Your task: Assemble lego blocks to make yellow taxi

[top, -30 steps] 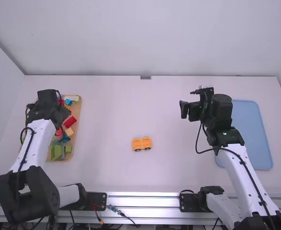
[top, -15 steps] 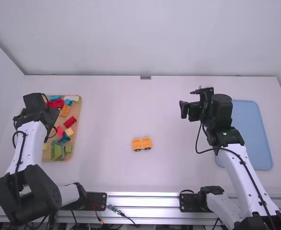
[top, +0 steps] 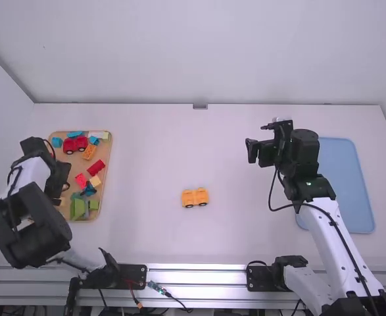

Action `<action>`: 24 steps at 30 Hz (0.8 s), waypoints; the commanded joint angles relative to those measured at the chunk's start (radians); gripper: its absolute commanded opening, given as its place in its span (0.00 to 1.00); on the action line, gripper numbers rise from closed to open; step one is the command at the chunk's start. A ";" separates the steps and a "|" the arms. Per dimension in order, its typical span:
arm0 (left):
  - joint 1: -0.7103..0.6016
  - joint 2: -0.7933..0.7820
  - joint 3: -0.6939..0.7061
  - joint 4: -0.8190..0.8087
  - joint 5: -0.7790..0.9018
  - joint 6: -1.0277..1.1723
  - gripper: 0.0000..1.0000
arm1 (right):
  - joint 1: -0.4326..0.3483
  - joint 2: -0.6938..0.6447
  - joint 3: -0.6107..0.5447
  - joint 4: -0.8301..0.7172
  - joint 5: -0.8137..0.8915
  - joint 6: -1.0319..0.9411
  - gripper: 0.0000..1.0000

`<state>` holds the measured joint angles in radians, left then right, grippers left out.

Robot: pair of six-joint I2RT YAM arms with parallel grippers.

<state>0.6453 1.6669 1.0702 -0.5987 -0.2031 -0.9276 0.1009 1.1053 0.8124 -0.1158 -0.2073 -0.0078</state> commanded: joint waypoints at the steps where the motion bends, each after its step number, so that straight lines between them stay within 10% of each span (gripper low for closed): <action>1: 0.011 0.045 0.034 -0.018 -0.035 -0.105 0.99 | 0.005 0.006 0.039 -0.001 -0.010 0.004 1.00; 24: 0.017 0.071 -0.057 0.044 -0.105 -0.010 0.99 | 0.005 0.006 0.039 -0.001 -0.010 0.004 1.00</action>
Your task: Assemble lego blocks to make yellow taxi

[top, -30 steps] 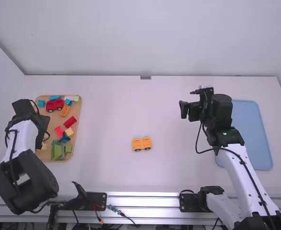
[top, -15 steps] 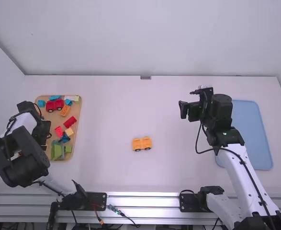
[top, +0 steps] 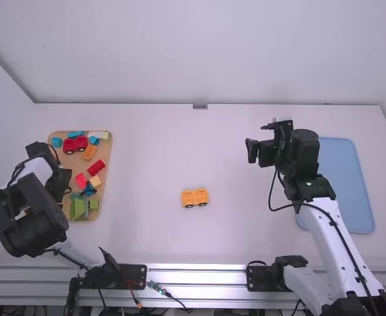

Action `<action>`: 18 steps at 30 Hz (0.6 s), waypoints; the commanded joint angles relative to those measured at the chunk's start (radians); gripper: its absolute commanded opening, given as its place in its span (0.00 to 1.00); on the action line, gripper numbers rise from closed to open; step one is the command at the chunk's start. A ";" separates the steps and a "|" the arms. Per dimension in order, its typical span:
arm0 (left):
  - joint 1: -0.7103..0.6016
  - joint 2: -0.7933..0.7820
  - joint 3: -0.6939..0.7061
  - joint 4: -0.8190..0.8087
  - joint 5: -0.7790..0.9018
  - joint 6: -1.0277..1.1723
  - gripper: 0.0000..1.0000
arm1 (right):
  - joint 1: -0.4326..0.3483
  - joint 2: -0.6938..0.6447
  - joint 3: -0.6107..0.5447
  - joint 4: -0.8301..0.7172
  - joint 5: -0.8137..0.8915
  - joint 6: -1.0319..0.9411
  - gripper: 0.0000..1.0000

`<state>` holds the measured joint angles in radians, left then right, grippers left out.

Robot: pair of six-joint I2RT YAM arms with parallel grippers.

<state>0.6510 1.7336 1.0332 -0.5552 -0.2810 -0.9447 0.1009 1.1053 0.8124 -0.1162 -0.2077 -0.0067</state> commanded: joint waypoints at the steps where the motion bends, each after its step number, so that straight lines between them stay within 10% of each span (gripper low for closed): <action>1: 0.011 0.005 -0.027 0.010 -0.027 0.007 0.99 | 0.005 0.006 0.039 -0.001 -0.009 0.003 1.00; 18: 0.113 0.005 -0.118 0.183 0.114 0.116 0.88 | 0.005 0.006 0.039 -0.001 -0.009 0.003 1.00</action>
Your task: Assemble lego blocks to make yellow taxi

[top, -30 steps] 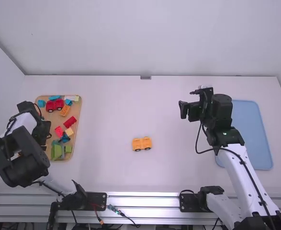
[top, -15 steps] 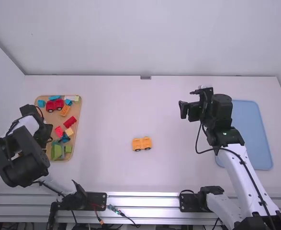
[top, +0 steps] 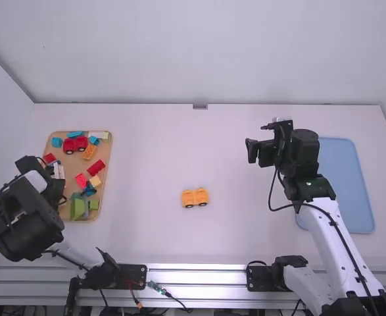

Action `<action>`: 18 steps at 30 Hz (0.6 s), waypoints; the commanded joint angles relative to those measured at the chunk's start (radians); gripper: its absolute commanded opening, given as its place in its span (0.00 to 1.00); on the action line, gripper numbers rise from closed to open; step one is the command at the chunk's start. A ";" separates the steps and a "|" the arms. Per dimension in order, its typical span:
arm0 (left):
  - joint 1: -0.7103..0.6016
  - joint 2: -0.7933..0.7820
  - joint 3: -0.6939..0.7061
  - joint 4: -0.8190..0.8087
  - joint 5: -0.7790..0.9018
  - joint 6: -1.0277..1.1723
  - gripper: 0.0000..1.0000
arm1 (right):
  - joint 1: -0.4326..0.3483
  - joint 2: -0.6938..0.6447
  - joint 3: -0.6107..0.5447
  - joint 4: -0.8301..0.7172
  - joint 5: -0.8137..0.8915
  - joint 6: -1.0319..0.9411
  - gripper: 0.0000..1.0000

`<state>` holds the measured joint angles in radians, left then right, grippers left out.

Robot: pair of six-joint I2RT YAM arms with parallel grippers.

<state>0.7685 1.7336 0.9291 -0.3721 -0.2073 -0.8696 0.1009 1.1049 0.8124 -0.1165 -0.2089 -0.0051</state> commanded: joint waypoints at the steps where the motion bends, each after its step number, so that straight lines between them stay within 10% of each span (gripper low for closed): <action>1: -0.007 0.005 -0.013 0.000 0.038 0.041 0.89 | 0.005 0.006 0.039 -0.001 -0.008 0.002 1.00; 18: -0.024 0.005 -0.064 0.072 0.009 0.051 0.84 | 0.006 0.006 0.039 -0.004 -0.008 0.002 1.00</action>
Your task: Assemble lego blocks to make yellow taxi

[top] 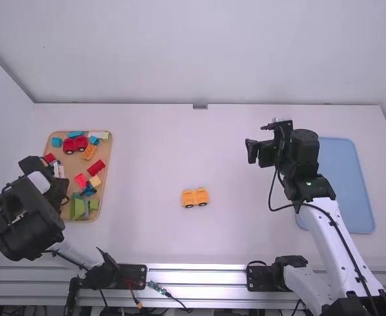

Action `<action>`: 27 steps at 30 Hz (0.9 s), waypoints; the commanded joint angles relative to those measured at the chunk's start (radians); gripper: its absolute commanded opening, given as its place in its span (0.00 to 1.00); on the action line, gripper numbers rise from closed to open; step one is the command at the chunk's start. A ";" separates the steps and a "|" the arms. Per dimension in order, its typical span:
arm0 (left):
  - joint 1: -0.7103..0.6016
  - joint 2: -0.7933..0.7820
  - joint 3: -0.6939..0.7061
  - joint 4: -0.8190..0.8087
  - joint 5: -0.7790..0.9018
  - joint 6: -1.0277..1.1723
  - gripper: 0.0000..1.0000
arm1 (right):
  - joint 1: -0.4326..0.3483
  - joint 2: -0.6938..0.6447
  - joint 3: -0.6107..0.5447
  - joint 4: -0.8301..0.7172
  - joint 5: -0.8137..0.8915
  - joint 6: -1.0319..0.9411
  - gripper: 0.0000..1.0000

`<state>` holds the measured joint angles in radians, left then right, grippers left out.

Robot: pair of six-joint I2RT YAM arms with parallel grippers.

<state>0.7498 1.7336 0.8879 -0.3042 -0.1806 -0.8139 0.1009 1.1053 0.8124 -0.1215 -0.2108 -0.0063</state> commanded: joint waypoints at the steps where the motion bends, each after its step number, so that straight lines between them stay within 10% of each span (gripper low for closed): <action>1: -0.002 0.005 -0.028 0.009 -0.018 -0.004 0.84 | 0.006 0.006 0.039 0.000 -0.006 0.003 1.00; 27: 0.000 0.005 -0.094 0.116 -0.017 -0.008 0.25 | 0.005 0.006 0.039 0.001 -0.029 0.002 0.99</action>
<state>0.7498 1.7325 0.8112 -0.1890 -0.2096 -0.8185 0.1013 1.1049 0.8124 -0.1226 -0.2329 -0.0074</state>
